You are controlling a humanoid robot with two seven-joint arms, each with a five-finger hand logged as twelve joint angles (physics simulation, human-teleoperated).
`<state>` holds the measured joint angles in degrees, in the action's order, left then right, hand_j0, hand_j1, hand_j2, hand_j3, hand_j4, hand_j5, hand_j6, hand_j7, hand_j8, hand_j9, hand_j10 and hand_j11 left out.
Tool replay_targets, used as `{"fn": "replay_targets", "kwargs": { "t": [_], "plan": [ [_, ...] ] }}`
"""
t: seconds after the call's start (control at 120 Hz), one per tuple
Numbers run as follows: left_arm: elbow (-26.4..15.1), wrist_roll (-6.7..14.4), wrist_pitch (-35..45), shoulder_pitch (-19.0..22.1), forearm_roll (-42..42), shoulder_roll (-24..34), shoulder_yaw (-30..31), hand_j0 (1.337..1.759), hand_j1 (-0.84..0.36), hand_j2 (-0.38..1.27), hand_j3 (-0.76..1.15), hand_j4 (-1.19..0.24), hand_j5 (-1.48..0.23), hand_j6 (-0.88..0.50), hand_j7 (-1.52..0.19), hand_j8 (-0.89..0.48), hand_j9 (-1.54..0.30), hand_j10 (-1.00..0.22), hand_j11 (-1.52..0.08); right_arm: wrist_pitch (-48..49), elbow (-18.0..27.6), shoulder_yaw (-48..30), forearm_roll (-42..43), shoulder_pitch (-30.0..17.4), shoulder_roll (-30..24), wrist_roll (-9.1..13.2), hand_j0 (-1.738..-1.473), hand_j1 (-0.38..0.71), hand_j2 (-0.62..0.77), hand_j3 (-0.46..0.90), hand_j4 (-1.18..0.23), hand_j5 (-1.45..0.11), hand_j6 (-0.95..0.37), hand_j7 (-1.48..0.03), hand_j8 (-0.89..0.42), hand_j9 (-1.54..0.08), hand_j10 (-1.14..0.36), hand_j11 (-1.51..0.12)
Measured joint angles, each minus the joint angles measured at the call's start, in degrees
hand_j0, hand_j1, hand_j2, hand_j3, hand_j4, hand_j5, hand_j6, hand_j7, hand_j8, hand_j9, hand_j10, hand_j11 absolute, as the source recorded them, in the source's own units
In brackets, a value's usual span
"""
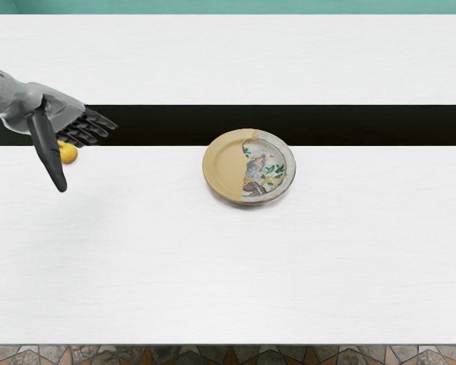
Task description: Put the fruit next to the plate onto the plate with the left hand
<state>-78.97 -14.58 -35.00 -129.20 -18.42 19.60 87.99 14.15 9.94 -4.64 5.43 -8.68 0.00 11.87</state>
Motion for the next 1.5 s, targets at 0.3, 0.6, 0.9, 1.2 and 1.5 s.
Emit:
{"fn": "replay_targets", "kwargs": {
  "t": [0.3,0.6,0.9,1.2,1.5],
  "plan": [
    [0.2,0.0,0.0,0.2,1.4,0.1,-1.0,1.658,0.34,0.00,0.00,-0.01,-0.01,-0.01,-0.01,-0.01,-0.01,-0.01,-0.01,-0.1,-0.1,0.0,0.0,0.0,0.0,-0.1,-1.658,-0.34,0.00,0.00,-0.01,-0.01,-0.01,-0.01,-0.01,-0.01,-0.01,-0.01],
    [1.9,0.6,2.6,-2.8,8.6,-0.2,-0.9,1.658,0.34,0.00,0.00,-0.01,-0.01,-0.01,-0.01,-0.01,-0.01,0.00,-0.01,-0.1,-0.1,0.0,-0.1,0.0,0.0,-0.1,-1.658,-0.34,0.00,0.00,-0.01,-0.01,-0.01,-0.01,-0.01,-0.01,-0.01,-0.01],
    [1.2,24.5,35.2,5.5,4.2,-1.4,-10.7,1.658,0.34,0.00,0.00,0.00,-0.01,0.00,-0.01,0.00,-0.01,0.00,-0.01,-0.1,-0.1,0.1,-0.1,0.1,0.0,-0.1,-1.658,-0.34,0.00,0.00,-0.01,-0.01,-0.01,-0.01,-0.01,-0.01,-0.01,-0.01],
    [12.5,26.8,43.3,22.6,8.7,-4.7,-17.2,1.658,0.34,0.00,0.00,-0.01,-0.01,-0.01,-0.01,-0.01,-0.01,-0.01,-0.01,-0.1,-0.1,0.0,-0.1,0.1,0.0,-0.1,-1.658,-0.34,0.00,0.00,-0.01,-0.01,-0.01,-0.01,-0.01,-0.01,-0.01,-0.01],
    [24.3,26.9,43.5,30.5,12.2,-6.8,-17.6,1.658,0.34,0.00,0.00,-0.01,-0.01,-0.01,-0.01,-0.01,-0.01,-0.01,-0.01,-0.1,-0.1,0.0,-0.1,0.0,0.0,-0.1,-1.658,-0.34,0.00,0.00,-0.01,-0.01,-0.01,-0.01,-0.01,-0.01,-0.01,-0.01]
  ]
}}
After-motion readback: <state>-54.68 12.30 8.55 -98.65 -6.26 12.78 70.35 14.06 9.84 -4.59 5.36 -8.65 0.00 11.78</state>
